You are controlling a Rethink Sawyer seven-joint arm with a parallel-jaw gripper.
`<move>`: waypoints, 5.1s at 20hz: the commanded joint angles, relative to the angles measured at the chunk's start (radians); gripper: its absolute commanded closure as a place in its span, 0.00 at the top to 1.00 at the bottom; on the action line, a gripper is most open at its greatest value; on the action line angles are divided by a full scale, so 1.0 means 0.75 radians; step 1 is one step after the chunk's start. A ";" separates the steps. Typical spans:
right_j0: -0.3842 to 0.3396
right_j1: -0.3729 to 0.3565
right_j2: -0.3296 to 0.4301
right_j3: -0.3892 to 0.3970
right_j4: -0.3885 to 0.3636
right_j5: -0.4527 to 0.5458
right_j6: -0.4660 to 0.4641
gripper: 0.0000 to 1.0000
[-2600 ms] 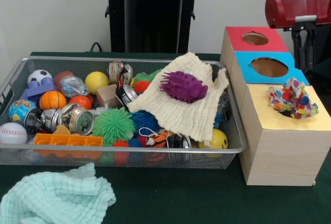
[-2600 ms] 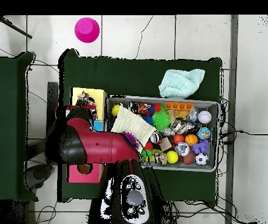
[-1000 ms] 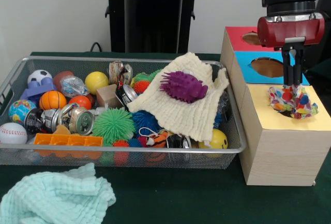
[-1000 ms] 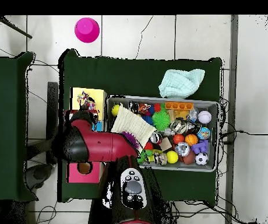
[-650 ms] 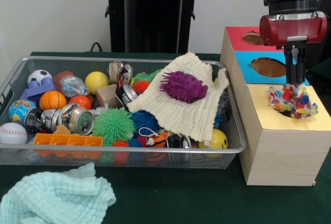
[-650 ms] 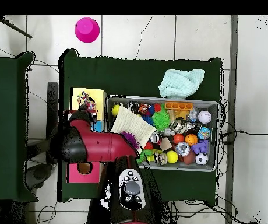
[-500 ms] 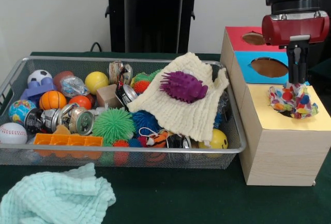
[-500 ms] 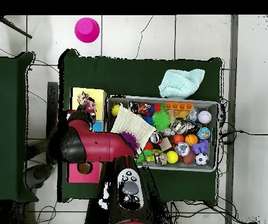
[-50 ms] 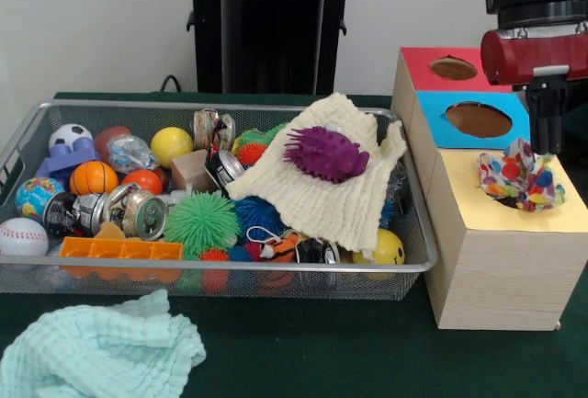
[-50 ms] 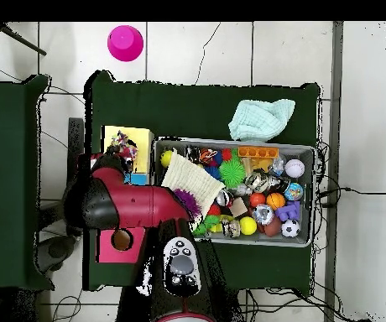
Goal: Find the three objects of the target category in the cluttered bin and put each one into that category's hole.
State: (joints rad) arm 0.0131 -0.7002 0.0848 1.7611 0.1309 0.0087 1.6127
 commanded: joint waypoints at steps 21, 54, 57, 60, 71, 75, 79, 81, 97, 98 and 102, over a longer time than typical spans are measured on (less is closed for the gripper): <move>-0.078 0.100 0.024 -0.069 -0.184 0.031 0.135 0.00; 0.018 0.258 -0.016 -0.112 -0.153 -0.208 0.227 0.00; 0.046 0.332 -0.039 -0.170 -0.137 -0.273 0.224 0.00; 0.056 0.373 -0.046 -0.206 -0.131 -0.309 0.217 0.00; 0.037 0.465 -0.029 -0.262 -0.149 -0.417 0.203 0.00; 0.023 0.384 -0.025 -0.228 -0.160 -0.299 0.175 0.00; 0.030 -0.023 -0.047 -0.072 -0.042 0.219 0.188 0.00; 0.038 -0.114 -0.064 -0.106 -0.013 0.472 0.187 0.00; 0.023 -0.167 -0.068 -0.233 -0.076 0.841 0.171 0.00; 0.018 -0.167 -0.062 -0.218 -0.075 0.824 0.168 0.00; -0.010 -0.180 -0.055 -0.184 -0.074 0.760 0.162 0.00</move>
State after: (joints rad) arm 0.0486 -0.8396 0.0067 1.5751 0.0736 0.5949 1.6129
